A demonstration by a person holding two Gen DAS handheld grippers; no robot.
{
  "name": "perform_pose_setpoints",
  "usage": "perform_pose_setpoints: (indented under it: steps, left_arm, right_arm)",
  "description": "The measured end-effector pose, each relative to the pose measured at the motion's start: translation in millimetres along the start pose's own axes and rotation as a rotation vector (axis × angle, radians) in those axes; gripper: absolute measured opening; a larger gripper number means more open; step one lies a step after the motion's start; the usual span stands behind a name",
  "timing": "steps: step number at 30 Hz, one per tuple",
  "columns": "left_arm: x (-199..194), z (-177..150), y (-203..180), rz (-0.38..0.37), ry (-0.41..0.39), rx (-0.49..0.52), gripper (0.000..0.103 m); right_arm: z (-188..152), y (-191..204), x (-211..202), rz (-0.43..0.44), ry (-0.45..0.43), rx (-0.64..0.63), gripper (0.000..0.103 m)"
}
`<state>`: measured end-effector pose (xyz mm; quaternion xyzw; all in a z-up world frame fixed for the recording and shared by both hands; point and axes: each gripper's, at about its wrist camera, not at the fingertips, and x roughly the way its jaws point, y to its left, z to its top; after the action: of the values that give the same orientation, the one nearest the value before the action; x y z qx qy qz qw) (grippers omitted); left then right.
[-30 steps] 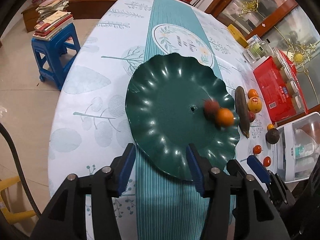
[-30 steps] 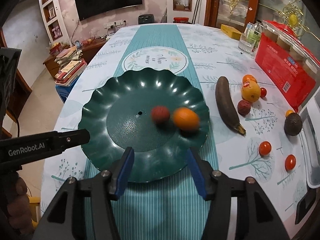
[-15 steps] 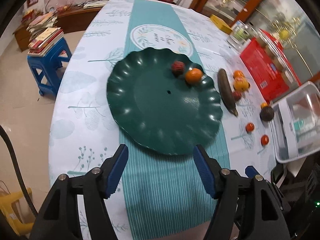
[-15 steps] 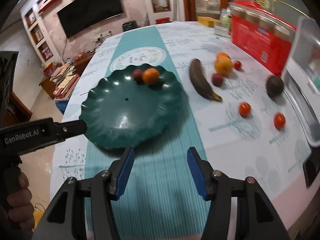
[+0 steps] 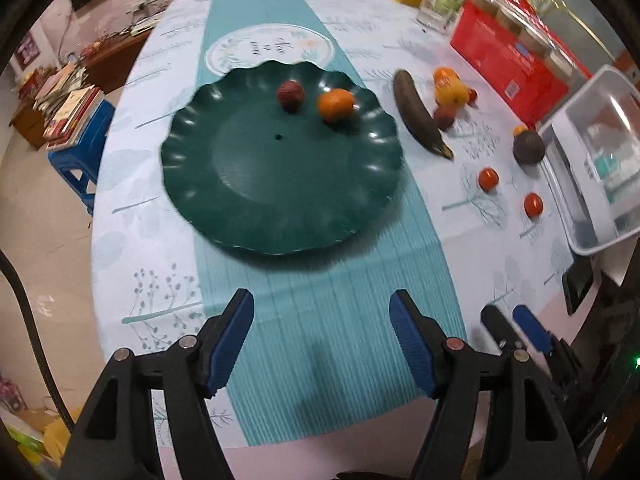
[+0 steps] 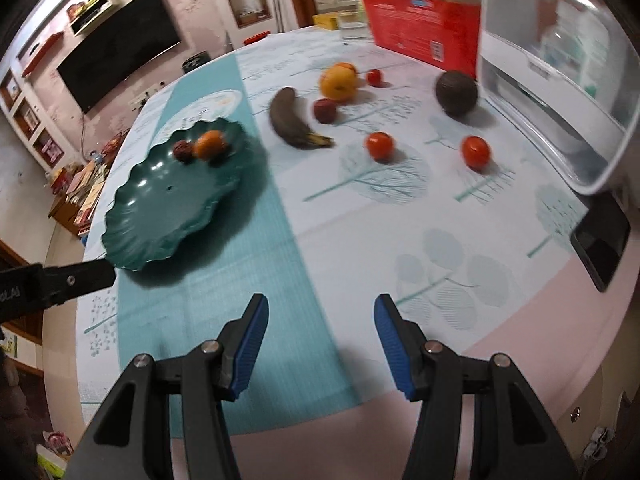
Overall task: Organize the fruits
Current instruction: 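Withdraw both open grippers from the plate toward the remaining fruits, then grasp a small red tomato with the left gripper while the right grasps a larger tomato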
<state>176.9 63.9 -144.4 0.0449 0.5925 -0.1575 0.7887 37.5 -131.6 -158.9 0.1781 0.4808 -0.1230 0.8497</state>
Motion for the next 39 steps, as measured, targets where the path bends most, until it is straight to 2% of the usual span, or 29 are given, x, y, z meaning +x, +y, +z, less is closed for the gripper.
perform_pose_setpoints:
  steps: [7, 11, 16, 24, 33, 39]
  left_arm:
    - [10.4, 15.8, -39.4, 0.024, 0.024, 0.052, 0.071]
    - [18.8, 23.6, -63.5, 0.024, 0.043, 0.042, 0.072]
    - [29.8, 36.0, -92.6, 0.017, 0.072, 0.023, 0.072]
    - [37.3, 60.8, -133.9, 0.000, 0.044, -0.020, 0.072]
    - [55.4, 82.9, -157.6, -0.019, 0.036, -0.086, 0.072]
    - [73.2, 97.0, -172.7, -0.065, 0.019, -0.099, 0.072]
  right_arm:
    - [9.2, -49.4, 6.4, 0.008, 0.016, 0.083, 0.055]
    - [18.7, -69.2, 11.9, 0.016, 0.035, 0.072, 0.055]
    - [36.2, -87.7, 14.8, 0.019, 0.043, -0.006, 0.055]
    - [78.2, -115.2, 22.8, 0.032, 0.035, -0.128, 0.055]
    - [113.7, -132.5, 38.9, 0.056, 0.033, -0.254, 0.056]
    - [128.0, -135.7, 55.5, 0.077, 0.050, -0.324, 0.057]
